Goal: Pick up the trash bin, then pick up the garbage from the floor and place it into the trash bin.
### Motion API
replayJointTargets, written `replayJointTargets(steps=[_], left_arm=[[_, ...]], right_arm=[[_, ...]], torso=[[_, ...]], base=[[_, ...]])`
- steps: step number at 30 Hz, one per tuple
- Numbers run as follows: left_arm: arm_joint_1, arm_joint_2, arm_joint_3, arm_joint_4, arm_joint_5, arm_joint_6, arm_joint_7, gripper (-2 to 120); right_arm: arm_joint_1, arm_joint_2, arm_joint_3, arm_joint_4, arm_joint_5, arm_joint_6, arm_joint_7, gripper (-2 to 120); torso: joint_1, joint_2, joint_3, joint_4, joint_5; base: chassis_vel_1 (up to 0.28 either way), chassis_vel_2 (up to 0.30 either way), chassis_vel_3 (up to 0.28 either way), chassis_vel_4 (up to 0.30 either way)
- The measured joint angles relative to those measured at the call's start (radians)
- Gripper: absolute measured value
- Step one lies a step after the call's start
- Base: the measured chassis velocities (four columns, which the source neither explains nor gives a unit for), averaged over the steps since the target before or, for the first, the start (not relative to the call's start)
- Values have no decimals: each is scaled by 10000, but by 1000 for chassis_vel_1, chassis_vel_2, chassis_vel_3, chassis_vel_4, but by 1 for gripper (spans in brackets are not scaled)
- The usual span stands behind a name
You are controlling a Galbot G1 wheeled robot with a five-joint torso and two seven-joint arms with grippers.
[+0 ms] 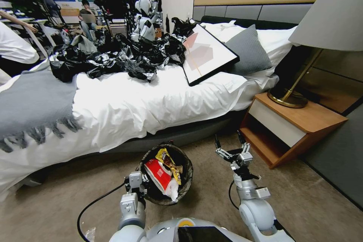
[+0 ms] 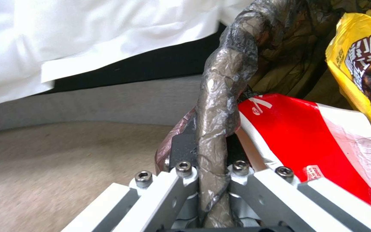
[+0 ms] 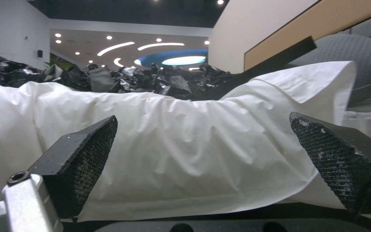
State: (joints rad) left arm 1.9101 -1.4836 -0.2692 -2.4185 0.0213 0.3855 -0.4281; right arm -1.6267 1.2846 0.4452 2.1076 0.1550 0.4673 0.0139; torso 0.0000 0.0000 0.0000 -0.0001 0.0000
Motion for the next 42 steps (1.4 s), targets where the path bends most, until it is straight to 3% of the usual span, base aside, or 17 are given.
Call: replayJointTargets(steps=[42], left_arm=[[54, 19, 21, -87, 40, -18, 13, 0]], right_arm=[[152, 34, -274, -172, -171, -142, -30, 100]], torso=[[0, 0, -1, 0, 0]], base=[[116, 115, 114, 113]])
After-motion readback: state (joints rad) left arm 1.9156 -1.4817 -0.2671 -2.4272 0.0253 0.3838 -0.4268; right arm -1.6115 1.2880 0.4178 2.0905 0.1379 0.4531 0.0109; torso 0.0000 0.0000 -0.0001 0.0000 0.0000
